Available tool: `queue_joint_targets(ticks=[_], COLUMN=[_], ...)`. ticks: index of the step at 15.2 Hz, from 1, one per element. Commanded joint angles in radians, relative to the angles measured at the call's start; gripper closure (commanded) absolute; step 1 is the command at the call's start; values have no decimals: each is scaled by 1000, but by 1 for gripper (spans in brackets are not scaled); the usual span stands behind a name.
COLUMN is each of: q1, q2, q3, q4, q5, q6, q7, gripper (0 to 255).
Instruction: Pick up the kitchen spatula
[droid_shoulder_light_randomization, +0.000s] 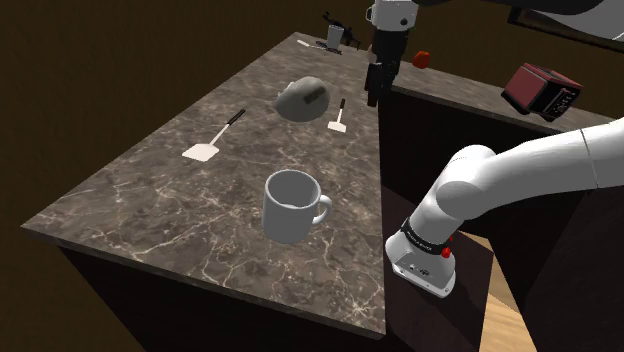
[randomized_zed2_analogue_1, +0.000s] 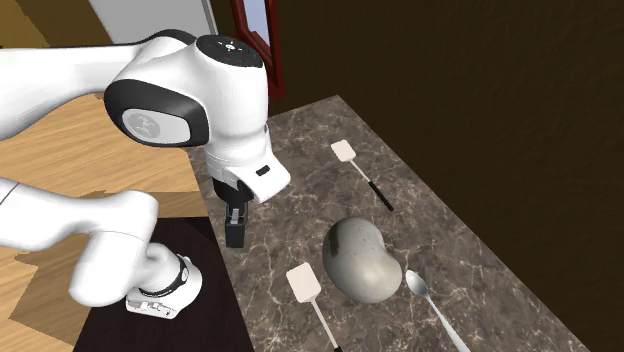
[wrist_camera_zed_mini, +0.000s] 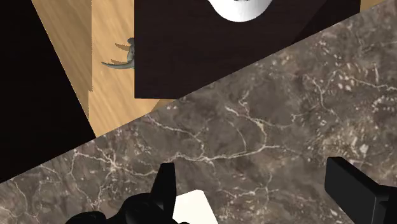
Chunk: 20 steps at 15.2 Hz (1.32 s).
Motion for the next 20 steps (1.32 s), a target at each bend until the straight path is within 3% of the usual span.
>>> queue_joint_targets(ticks=[1,11,16,20], q1=[0,-35,-71,-106], q2=[0,158,302,441], q3=[0,238,350,432], q4=[0,20,94,181], q5=[0,181,206,181], q6=[0,196,304,382], q7=[0,507,758,964], gripper=[0,0,0,0])
